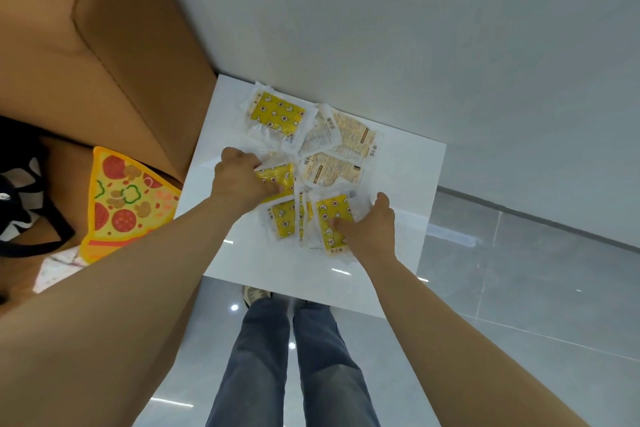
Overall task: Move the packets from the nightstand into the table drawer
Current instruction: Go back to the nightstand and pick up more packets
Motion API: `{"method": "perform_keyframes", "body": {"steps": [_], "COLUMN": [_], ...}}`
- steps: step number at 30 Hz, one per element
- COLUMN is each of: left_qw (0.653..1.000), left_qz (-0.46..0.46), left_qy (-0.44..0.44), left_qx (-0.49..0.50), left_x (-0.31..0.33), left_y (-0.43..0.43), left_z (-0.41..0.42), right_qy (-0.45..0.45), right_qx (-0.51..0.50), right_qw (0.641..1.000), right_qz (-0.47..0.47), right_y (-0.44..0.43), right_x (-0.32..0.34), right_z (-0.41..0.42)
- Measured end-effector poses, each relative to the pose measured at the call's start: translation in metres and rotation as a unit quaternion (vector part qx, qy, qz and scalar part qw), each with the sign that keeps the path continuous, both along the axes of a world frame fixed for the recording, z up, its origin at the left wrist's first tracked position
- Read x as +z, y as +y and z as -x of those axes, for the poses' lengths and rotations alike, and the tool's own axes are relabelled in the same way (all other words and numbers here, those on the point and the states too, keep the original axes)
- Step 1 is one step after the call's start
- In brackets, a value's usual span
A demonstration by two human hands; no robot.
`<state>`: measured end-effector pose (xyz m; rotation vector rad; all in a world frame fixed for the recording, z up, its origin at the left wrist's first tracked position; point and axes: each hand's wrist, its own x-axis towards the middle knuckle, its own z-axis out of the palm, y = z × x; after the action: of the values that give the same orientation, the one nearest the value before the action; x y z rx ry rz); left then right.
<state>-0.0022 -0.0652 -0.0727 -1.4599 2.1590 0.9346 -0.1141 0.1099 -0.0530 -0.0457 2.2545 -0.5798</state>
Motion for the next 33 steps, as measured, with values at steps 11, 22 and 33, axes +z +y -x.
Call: {"method": "perform_keyframes", "body": {"steps": [11, 22, 33], "left_qw": [0.991, 0.998, 0.991], "left_qz": [0.051, -0.040, -0.134], "left_qy": [-0.060, -0.025, 0.031], "left_qx": [-0.108, -0.046, -0.002], "left_x": [-0.004, 0.000, 0.001], "left_y": [-0.008, -0.002, 0.005], "left_z": [0.017, -0.021, -0.043], "right_qy": [0.090, 0.054, -0.065], "right_qx": [0.059, -0.028, -0.087], "right_qw": [0.994, 0.998, 0.991], "right_qz": [-0.037, 0.024, 0.075], "right_y": [0.007, 0.014, 0.005], "right_x": [-0.003, -0.005, -0.008], "right_z": [-0.017, -0.038, -0.041]}}
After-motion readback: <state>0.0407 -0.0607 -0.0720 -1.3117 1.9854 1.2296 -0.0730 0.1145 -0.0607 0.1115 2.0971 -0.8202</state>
